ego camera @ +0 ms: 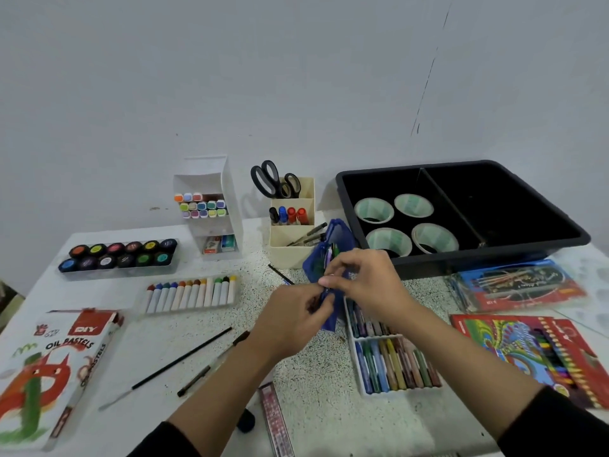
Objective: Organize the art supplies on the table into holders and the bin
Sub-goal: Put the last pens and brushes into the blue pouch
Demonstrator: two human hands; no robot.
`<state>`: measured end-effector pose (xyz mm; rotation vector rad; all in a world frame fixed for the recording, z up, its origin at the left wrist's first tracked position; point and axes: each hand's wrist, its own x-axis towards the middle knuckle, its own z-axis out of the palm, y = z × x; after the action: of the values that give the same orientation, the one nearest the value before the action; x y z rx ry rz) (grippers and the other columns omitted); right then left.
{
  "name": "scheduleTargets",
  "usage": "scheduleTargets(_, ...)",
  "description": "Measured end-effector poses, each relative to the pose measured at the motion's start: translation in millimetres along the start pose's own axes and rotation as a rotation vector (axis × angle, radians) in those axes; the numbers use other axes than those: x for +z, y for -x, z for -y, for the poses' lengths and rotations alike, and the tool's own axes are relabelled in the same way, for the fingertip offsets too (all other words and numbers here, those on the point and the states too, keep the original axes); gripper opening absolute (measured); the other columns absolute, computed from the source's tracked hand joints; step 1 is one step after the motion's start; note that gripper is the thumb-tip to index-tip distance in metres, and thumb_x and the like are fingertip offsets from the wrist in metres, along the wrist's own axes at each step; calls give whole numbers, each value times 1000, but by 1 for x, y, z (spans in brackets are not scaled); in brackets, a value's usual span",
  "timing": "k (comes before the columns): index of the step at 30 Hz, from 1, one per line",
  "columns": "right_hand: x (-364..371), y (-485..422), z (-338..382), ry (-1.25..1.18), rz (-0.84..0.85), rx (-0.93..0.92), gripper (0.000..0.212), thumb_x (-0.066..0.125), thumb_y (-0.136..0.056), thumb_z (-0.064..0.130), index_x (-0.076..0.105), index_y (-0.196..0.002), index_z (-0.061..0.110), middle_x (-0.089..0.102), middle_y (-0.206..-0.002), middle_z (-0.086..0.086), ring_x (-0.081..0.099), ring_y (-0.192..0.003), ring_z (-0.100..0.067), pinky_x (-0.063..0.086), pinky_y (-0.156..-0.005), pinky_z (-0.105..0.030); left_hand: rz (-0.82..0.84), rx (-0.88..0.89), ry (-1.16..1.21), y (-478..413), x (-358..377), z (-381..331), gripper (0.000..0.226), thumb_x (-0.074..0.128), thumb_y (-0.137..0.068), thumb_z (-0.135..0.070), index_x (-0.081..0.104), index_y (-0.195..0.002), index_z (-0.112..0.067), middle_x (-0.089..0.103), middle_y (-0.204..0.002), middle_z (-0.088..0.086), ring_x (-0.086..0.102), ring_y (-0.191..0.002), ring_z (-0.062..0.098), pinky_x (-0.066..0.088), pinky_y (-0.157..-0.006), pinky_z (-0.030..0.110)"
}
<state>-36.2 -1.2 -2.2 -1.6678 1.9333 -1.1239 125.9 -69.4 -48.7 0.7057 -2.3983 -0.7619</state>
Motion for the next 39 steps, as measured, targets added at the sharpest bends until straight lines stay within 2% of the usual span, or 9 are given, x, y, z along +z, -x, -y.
scheduleTargets(5,-7,-32,-14,306,-131,-61,14,80,-82,31,71,-77,22,62,-71,12,57,-75,-11,49,-81,-40,41,78,-62,0,-2,-1,39,46,-103,-37,40,-66,-25,40,-56,-11,38,-49,9,32,-51,28)
scheduleTargets(8,-14,-56,-25,428,-210,-37,15,80,-83,31,69,-78,23,58,-71,13,58,-79,-16,43,-85,-41,86,126,-75,-2,-7,3,39,44,-103,-39,43,-67,-24,43,-59,-10,44,-54,11,36,-54,28)
scheduleTargets(14,-22,-94,-36,231,-301,113,14,83,-81,22,72,-78,14,60,-66,12,54,-64,-1,43,-64,-24,152,184,-43,-13,-10,6,41,45,-103,-42,46,-69,-18,49,-65,-2,47,-60,16,43,-60,38)
scheduleTargets(18,-16,-106,-39,161,-364,139,14,84,-79,20,74,-77,11,67,-70,3,63,-69,-13,52,-68,-28,152,173,11,-27,-10,4,41,48,-103,-41,51,-71,-15,51,-68,-1,46,-63,14,43,-64,36)
scheduleTargets(23,-15,-115,-42,148,-409,143,10,82,-81,17,75,-78,12,66,-69,3,64,-69,-15,55,-74,-33,182,131,-94,-44,4,5,49,39,-101,-59,52,-77,-18,54,-73,-2,50,-69,14,46,-67,41)
scheduleTargets(26,-15,-110,-43,232,-341,77,4,74,-86,8,75,-84,11,67,-73,2,62,-72,-14,55,-77,-36,271,96,0,-50,8,8,44,44,-99,-58,61,-87,-20,60,-82,-5,57,-78,10,50,-74,36)
scheduleTargets(29,-14,-97,-44,417,-305,-49,17,64,-85,0,76,-89,12,71,-85,-3,63,-82,-23,53,-77,-43,338,40,118,-49,0,22,31,54,-99,-46,69,-101,-19,67,-94,-7,62,-87,5,52,-78,24)
scheduleTargets(33,-4,-59,-30,393,-209,-216,11,68,-85,5,74,-91,12,67,-87,0,59,-83,-18,48,-74,-34,326,40,-145,-41,-17,55,15,65,-95,-27,74,-106,-21,68,-103,-6,60,-94,7,52,-88,34)
scheduleTargets(39,24,-26,-6,671,200,-272,9,60,-87,11,63,-81,16,66,-84,3,56,-84,-19,42,-79,-36,366,170,-409,-20,-21,76,30,58,-97,-40,64,-127,-38,58,-120,-10,48,-114,11,35,-91,38)
